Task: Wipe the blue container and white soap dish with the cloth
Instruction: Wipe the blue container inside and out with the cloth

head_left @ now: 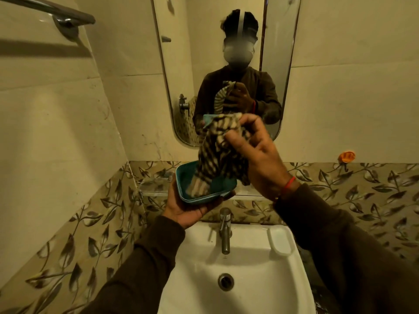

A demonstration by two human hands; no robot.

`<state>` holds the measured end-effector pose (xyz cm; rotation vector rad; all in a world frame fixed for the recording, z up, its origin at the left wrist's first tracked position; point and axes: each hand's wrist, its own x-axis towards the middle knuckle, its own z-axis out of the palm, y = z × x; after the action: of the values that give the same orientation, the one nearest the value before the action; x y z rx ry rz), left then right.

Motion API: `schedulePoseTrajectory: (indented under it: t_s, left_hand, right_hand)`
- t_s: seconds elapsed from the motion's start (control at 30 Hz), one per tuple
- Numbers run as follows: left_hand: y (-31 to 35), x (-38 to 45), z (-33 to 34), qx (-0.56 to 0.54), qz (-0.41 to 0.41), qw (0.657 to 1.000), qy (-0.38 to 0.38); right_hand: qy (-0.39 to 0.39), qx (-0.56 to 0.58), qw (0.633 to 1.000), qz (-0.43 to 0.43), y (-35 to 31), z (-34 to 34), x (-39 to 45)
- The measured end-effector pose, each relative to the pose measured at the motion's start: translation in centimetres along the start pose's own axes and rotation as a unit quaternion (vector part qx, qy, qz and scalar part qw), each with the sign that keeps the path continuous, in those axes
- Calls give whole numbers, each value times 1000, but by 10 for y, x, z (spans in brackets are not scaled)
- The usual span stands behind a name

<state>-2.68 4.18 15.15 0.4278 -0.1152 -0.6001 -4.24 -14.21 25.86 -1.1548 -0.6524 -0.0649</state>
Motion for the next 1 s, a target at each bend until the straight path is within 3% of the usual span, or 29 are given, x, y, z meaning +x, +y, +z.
schedulePoseTrajectory:
  t_s: [0.17,0.33,0.47,0.57,0.63,0.7,0.77,0.87,0.93,1.0]
  left_hand:
    - [0,1,-11,-10,-9,1000,-1]
    - [-2,-4,-9,29,1,999,31]
    - [-3,-4,-4,31,5,998,53]
    - [-5,-5,4,30,-16,999,38]
    - [-6,-5,7,16,-20,998,50]
    - [-9,-2,7,8,-14,997,75]
    - [-12,1,6,22,-4,994,107]
    - [-18,2,7,63,-20,991,114]
    - [-21,2,9,72,-32,990,118]
    - [-26,2,9,89,-38,987,132]
  right_hand:
    - [83,-6,988,-127,-21,-8,11]
    - [166,64,967,-182,-30,-21,16]
    - [143,94,977,-127,-25,-31,14]
    - [125,-52,990,-45,-16,-35,10]
    - [62,-184,981,6,-7,-34,6]
    - [-30,-343,938,35,0,-30,3]
    - [-129,-503,854,36,8,-25,3]
    - [-230,-632,738,53,20,-16,3]
    - [-250,-653,713,58,28,-11,2]
    - [-249,-649,718,44,34,-7,1]
